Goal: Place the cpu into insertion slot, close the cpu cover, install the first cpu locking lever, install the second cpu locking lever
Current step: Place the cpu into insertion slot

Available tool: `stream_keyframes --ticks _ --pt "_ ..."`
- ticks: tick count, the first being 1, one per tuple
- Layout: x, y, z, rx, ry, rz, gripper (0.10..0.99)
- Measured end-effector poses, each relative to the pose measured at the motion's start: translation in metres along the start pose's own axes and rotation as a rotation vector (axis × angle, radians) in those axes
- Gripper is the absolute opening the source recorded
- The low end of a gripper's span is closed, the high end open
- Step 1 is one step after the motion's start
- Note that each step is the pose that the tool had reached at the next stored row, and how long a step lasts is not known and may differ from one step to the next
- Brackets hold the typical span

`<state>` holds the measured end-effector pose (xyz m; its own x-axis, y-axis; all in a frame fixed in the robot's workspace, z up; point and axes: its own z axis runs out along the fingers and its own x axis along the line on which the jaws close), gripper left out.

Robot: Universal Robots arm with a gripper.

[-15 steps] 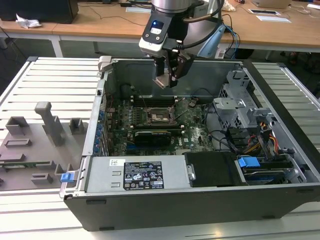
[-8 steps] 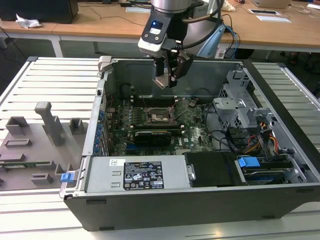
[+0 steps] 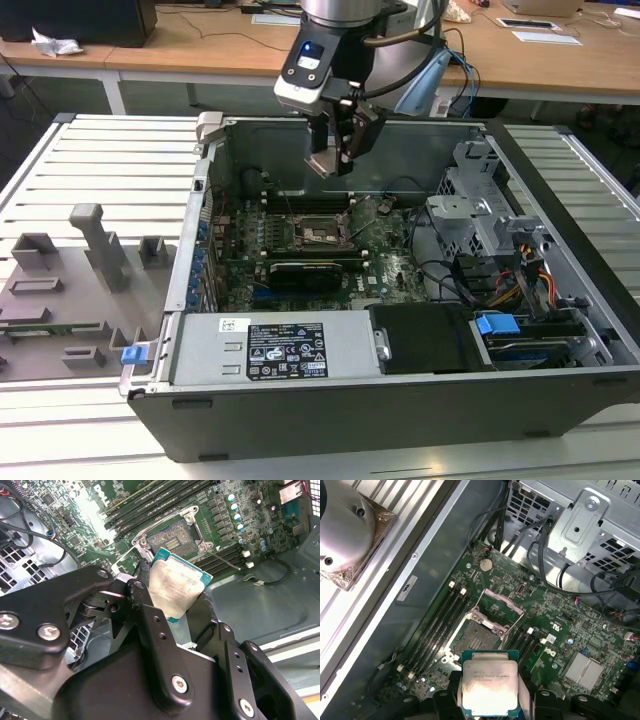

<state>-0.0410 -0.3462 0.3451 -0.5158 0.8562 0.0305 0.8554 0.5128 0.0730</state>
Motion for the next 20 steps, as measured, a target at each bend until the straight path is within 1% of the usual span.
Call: stream_keyframes --ticks 20 --pt "0.0008 -0.0015 0.0017 0.001 -0.0011 0.035 0.533"
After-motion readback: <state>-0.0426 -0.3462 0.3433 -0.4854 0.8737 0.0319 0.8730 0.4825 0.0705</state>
